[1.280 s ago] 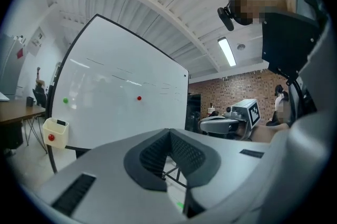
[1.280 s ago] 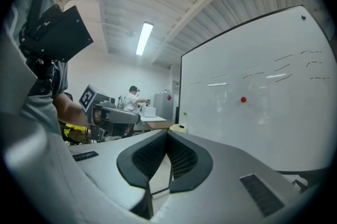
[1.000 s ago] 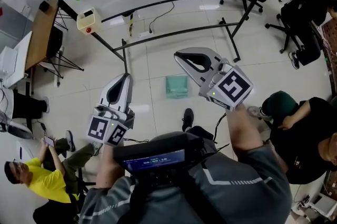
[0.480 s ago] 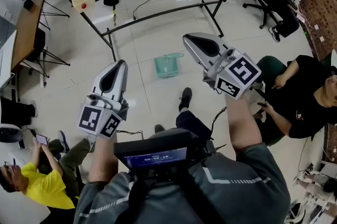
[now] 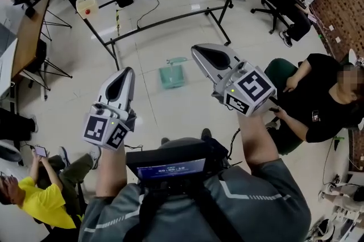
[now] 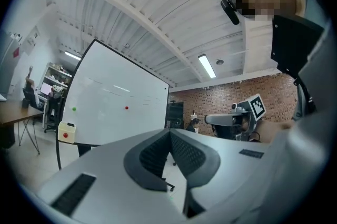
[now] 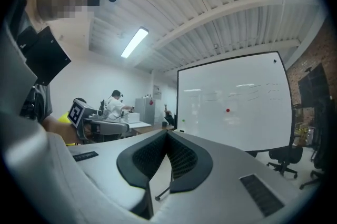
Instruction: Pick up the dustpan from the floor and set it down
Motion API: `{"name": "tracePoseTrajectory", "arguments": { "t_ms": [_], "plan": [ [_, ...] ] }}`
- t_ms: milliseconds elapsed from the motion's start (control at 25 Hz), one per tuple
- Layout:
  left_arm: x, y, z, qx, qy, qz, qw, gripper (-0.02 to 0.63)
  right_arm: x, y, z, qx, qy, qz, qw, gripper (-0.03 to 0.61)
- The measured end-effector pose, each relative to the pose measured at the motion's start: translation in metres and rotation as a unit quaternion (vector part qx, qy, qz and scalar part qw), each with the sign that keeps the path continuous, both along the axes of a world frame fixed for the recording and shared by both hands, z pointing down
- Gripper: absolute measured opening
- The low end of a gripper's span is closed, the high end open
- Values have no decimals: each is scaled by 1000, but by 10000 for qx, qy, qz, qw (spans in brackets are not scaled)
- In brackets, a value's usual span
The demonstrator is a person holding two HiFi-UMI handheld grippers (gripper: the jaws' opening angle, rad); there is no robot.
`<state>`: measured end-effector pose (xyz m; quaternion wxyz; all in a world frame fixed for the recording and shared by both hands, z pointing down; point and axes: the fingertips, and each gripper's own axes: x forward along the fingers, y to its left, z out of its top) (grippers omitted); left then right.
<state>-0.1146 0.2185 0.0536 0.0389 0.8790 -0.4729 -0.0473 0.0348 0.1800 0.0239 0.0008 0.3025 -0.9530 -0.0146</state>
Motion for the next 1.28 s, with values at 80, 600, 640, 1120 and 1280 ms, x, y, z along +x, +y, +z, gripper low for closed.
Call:
{"name": "tracePoseTrajectory", "arguments": {
  "t_ms": [80,600,640,1120,1280],
  "plan": [
    [17,-2,0,29,44,-68,10000,35,14,2,2,37,27,-133,9999,28],
    [105,25,2,76,52,-274,9996,35,99,23,9,-4,-50,-264,9996,28],
    [104,25,1,75,60,-291,9995,35,99,23,9,-14,-60,-267,9996,28],
    [114,29,-8,81,4,-302,9995,35,110,26,0,1,-135,-288,9995,28],
    [96,35,-27,61,44,-288,9996,35,94,30,-19,-42,-146,-247,9996,28]
  ]
}}
